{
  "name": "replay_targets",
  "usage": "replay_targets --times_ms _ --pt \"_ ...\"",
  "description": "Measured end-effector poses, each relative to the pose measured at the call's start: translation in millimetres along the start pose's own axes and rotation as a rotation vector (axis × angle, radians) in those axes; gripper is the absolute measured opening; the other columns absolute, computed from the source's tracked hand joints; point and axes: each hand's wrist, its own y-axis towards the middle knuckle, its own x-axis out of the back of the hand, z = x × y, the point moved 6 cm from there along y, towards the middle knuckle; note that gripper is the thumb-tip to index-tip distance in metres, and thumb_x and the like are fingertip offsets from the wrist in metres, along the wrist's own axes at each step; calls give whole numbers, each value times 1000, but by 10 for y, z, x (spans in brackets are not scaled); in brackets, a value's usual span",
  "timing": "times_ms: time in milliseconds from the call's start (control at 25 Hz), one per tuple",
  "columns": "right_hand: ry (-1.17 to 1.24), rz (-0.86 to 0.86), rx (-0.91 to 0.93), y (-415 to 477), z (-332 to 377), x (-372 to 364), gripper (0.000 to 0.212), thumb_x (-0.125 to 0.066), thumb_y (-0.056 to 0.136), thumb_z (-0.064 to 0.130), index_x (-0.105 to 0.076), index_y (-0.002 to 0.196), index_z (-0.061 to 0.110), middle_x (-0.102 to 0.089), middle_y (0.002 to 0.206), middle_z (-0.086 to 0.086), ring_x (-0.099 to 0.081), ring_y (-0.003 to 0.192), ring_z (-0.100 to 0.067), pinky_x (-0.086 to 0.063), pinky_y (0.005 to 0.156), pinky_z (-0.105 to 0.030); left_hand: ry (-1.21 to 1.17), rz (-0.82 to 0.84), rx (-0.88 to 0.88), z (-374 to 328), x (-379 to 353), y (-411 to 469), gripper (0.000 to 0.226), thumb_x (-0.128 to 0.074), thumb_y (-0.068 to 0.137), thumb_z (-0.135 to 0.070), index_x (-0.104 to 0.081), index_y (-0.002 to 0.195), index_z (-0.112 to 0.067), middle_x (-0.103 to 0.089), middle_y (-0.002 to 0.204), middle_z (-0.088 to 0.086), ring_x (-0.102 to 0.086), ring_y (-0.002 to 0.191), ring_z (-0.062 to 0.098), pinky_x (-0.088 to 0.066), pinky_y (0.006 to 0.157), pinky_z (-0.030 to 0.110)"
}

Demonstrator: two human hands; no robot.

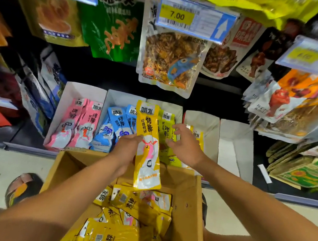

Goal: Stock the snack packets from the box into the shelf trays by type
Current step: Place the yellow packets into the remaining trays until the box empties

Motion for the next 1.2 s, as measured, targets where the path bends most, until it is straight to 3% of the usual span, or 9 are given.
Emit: replay_targets --times_ms 160,240,480,600,720,840,1000,1080,1200 --pt "1 35 2 -452 323 -201 81 -67 74 72 -37 140 37 -44 136 9 -60 109 -12 -54 89 -39 -59 -8 1 -72 -28 -90 19 -57 102 -18 -71 90 -17 -76 80 4 -68 75 23 -50 72 33" --pt "-104 48 -13 -548 398 -276 88 -64 67 79 -35 140 40 -43 138 11 -57 117 -13 -53 92 -43 -51 4 6 -74 -51 -88 18 -57 101 -17 -70 89 -19 -76 87 8 -68 86 28 -48 76 36" --pt "-238 -62 -31 -578 451 -377 82 -66 66 76 -39 134 39 -49 132 12 -56 115 -13 -54 85 -40 51 91 -41 -69 -81 -150 24 -48 105 -13 -71 112 -8 -77 105 15 -69 81 21 -53 64 30" --pt "-162 -70 -39 -509 363 -373 75 -71 67 61 -39 132 41 -50 127 9 -57 111 -17 -53 83 -39 115 122 -59 -95 -87 -165 26 -49 107 -24 -65 127 -18 -72 119 7 -70 99 21 -58 67 30" --pt "-140 -105 -45 -392 182 -228 72 -72 68 56 -42 132 42 -53 125 5 -56 110 -21 -52 84 -37 540 102 -262 -100 -25 -164 39 -44 108 -40 -52 145 -35 -55 148 -3 -55 131 22 -49 103 40" --pt "-133 -156 -102 -225 -205 9 66 -75 74 53 -48 132 38 -52 117 -1 -55 100 -22 -46 79 -32 1145 79 -487 55 72 -160 54 -35 107 -53 -25 159 -43 -31 165 -4 -23 154 23 -26 123 46" --pt "-201 -215 -284 75 -1016 337 73 -72 71 63 -49 132 31 -57 118 -11 -62 97 -30 -54 80 -37 1556 163 -331 523 227 -46 74 -22 95 -78 11 157 -53 17 169 -10 22 155 22 10 125 56" --pt "-276 -172 -435 163 -1422 382 81 -69 68 67 -46 136 30 -55 122 -11 -64 98 -34 -57 85 -46 1703 166 -300 700 274 -27 82 -13 89 -85 22 154 -51 29 165 -7 32 151 24 15 122 59" --pt "-250 -163 -569 307 -1956 292 86 -67 63 70 -45 136 31 -56 116 -10 -69 87 -34 -59 83 -48 1752 151 -327 751 294 -22 83 3 82 -89 33 149 -49 36 162 -6 37 148 26 17 121 60"
